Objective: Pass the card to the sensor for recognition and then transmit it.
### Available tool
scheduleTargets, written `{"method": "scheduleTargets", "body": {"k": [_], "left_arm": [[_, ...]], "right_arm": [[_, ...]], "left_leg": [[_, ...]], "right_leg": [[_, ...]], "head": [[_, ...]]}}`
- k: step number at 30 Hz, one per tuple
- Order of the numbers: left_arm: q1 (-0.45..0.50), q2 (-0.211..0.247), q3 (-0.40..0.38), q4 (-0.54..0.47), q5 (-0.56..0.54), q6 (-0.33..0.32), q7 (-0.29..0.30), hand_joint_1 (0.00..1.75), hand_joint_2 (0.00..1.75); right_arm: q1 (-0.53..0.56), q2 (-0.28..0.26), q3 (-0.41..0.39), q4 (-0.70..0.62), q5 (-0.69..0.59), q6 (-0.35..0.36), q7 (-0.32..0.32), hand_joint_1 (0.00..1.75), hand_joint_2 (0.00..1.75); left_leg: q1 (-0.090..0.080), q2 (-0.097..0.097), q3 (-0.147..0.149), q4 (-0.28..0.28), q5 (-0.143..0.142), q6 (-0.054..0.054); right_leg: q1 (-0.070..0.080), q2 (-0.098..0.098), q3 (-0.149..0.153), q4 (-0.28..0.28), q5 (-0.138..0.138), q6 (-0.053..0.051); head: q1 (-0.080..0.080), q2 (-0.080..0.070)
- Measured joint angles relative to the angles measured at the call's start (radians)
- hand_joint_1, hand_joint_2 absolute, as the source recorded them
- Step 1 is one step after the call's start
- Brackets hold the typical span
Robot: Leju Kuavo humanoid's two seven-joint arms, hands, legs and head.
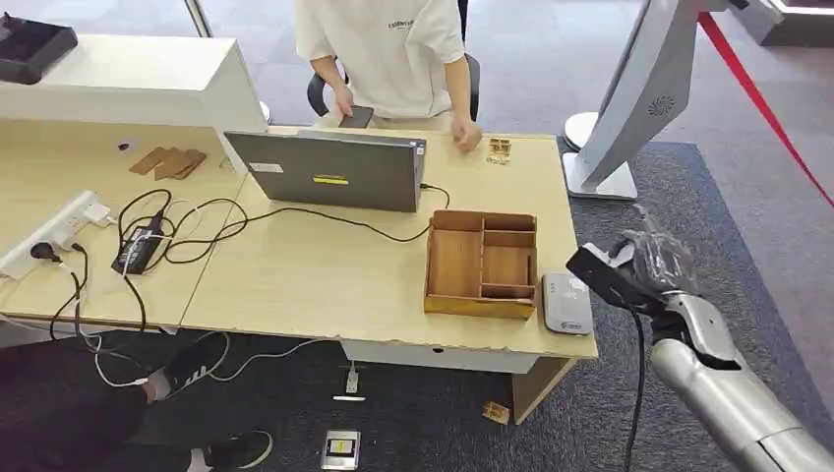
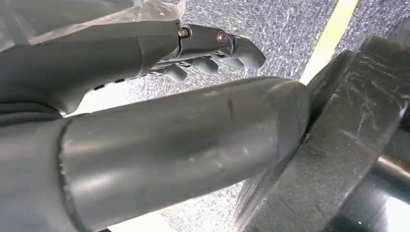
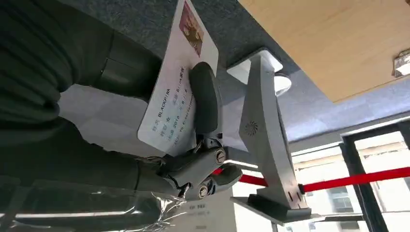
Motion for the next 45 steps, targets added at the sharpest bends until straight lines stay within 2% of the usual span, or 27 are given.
{"method": "scheduleTargets", "body": {"k": [6, 12, 21, 45], "left_arm": [[-0.003, -0.001, 0.000, 0.000, -0.005, 0.000, 0.007, 0.00, 0.00], [-0.006, -0.002, 0.000, 0.000, -0.002, 0.000, 0.011, 0.00, 0.00], [-0.009, -0.003, 0.000, 0.000, -0.011, 0.000, 0.009, 0.00, 0.00], [-0.011, -0.003, 0.000, 0.000, -0.015, 0.000, 0.009, 0.00, 0.00]], "right_arm": [[0.036, 0.021, 0.010, 0.024, 0.015, 0.034, -0.018, 1.75, 1.75], [0.061, 0.072, 0.036, 0.077, 0.033, 0.076, -0.037, 1.75, 1.75], [0.069, 0.125, 0.062, 0.157, 0.022, 0.076, -0.053, 1.75, 1.75], [0.068, 0.151, 0.067, 0.223, 0.008, 0.064, -0.069, 1.75, 1.75]], "left_leg": [[0.000, 0.000, 0.000, 0.000, 0.000, 0.000], [0.000, 0.000, 0.000, 0.000, 0.000, 0.000], [0.000, 0.000, 0.001, 0.000, 0.000, 0.000], [0.000, 0.001, 0.009, 0.000, 0.000, 0.000]], "right_leg": [[0.000, 0.000, 0.000, 0.000, 0.000, 0.000], [0.000, 0.000, 0.000, 0.000, 0.000, 0.000], [0.000, 0.000, 0.001, 0.000, 0.000, 0.000], [0.000, 0.000, 0.008, -0.001, 0.000, 0.000]], "head": [[0.000, 0.000], [0.000, 0.000], [0.000, 0.000], [0.000, 0.000]]}}
